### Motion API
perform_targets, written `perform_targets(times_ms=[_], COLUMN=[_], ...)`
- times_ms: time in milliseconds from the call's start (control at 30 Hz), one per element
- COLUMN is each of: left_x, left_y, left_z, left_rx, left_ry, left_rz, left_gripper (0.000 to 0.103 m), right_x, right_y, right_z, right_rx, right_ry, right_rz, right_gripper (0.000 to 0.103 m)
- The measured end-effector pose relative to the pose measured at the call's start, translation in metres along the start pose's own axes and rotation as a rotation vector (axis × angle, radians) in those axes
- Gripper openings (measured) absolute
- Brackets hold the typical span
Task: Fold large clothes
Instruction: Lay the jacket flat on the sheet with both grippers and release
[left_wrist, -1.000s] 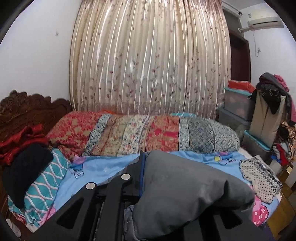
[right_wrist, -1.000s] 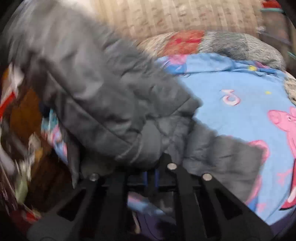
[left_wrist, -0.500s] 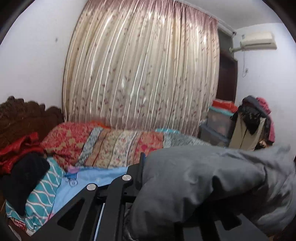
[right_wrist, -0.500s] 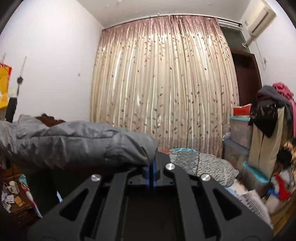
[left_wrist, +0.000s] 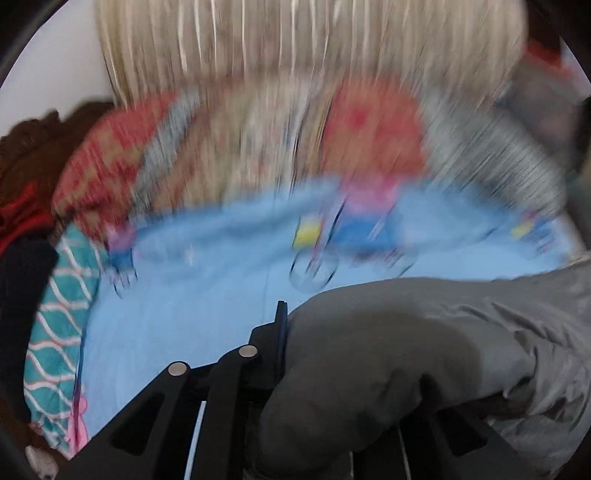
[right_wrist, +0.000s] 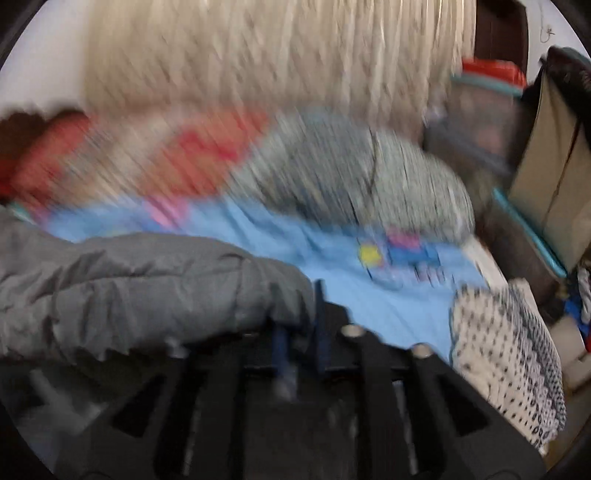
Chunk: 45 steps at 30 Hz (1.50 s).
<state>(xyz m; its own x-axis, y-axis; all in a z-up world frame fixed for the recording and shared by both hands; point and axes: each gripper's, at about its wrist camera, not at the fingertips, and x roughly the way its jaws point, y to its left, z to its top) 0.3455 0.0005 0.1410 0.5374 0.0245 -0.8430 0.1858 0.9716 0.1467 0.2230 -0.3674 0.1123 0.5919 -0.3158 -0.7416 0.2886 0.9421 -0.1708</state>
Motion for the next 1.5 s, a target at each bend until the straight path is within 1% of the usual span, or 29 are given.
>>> perform_targets(times_ms=[67,100,133,200,267,333,367,467,533,600,667,700,733,767,833,933,967,1000,1033,1067,1100,1133,1200,1233,1267,1300,1367,1433,1500], left_x=[0.079,0.097,0.115,0.129,0.133,0.131,0.129,0.118,0.101,0.089,0.072,0.063,0.054,0.048,0.040,0.059,0.065,0.069,0.066,0.059,0.047,0.033,0.023,0.020,0.020,0.019,0.006,-0.018,-0.029], left_y=[-0.022,-0.027,-0.035,-0.037,-0.039,-0.043,-0.039,-0.033,-0.027,-0.021,-0.009,-0.003,0.004,0.008,0.006,0.004,0.012,0.022,0.034,0.043,0.054,0.069,0.093,0.108,0.115,0.117,0.108,0.080,0.051], left_z=[-0.006,-0.009,-0.013,-0.011,-0.003,0.005,0.008,0.011,0.013,0.011,0.006,0.002,-0.003,-0.007,-0.018,-0.022,-0.021,-0.020,-0.018,-0.014,-0.008,0.001,0.015,0.022,0.024,0.024,0.020,0.007,-0.013], left_rx=[0.016,0.022,0.028,0.033,0.031,0.036,0.035,0.027,0.027,0.025,0.009,-0.009,-0.032,-0.039,-0.014,-0.008,-0.048,-0.124,-0.195,-0.229,-0.247,-0.269,-0.325,-0.366,-0.401,-0.417,-0.382,-0.270,-0.160], left_ry=[0.148,0.170,0.172,0.154,0.143,0.134,0.131,0.162,0.190,0.213,0.239,0.252,0.249,0.236,0.222,0.288,0.313,0.354,0.369,0.350,0.302,0.229,0.157,0.123,0.122,0.126,0.080,0.023,0.016], left_rz=[0.070,0.078,0.104,0.091,0.079,0.071,0.053,-0.018,-0.077,-0.141,-0.218,-0.277,-0.332,-0.351,-0.349,-0.342,-0.344,-0.387,-0.470,-0.516,-0.529,-0.506,-0.396,-0.303,-0.264,-0.271,-0.320,-0.361,-0.467], left_gripper=[0.030,0.030,0.030,0.030,0.030,0.030,0.030,0.030,0.031,0.031,0.034,0.037,0.039,0.041,0.046,0.047,0.047,0.047,0.047,0.047,0.047,0.047,0.047,0.047,0.047,0.047,0.047,0.047,0.047], right_x=[0.036,0.040,0.039,0.014,-0.010,-0.010,0.003,0.041,0.060,0.079,0.104,0.118,0.128,0.141,0.152,0.165,0.169,0.172,0.176,0.176,0.177,0.177,0.171,0.164,0.156,0.136,0.095,0.059,0.029], right_y=[0.001,0.003,0.005,0.013,0.026,0.045,0.061,0.114,0.147,0.170,0.178,0.181,0.184,0.190,0.205,0.211,0.209,0.200,0.190,0.183,0.176,0.169,0.159,0.156,0.151,0.146,0.140,0.131,0.124], right_z=[-0.013,-0.016,-0.020,-0.029,-0.033,-0.035,-0.036,-0.028,-0.013,0.022,0.068,0.082,0.085,0.089,0.086,0.075,0.073,0.070,0.068,0.067,0.067,0.069,0.070,0.071,0.069,0.069,0.064,0.055,0.040], right_rx=[0.040,0.054,0.057,0.037,-0.026,-0.077,-0.084,-0.137,-0.169,-0.097,0.001,0.040,0.063,0.078,0.035,0.001,0.023,0.067,0.108,0.126,0.141,0.158,0.194,0.196,0.186,0.154,0.065,0.011,-0.048], right_ry=[0.058,0.059,0.055,0.008,-0.030,0.056,0.141,0.296,0.309,0.246,0.120,0.113,0.127,0.154,0.187,0.227,0.225,0.231,0.245,0.249,0.250,0.250,0.260,0.273,0.269,0.234,0.147,0.055,0.036], right_rz=[0.029,0.063,0.093,0.164,0.328,0.448,0.522,0.676,0.694,0.704,0.590,0.544,0.528,0.516,0.464,0.379,0.361,0.354,0.329,0.309,0.301,0.301,0.336,0.380,0.395,0.425,0.442,0.460,0.553], right_gripper=[0.035,0.036,0.039,0.047,0.047,0.047,0.047,0.047,0.047,0.047,0.047,0.047,0.047,0.047,0.047,0.047,0.046,0.044,0.044,0.044,0.044,0.044,0.046,0.046,0.046,0.046,0.046,0.046,0.046])
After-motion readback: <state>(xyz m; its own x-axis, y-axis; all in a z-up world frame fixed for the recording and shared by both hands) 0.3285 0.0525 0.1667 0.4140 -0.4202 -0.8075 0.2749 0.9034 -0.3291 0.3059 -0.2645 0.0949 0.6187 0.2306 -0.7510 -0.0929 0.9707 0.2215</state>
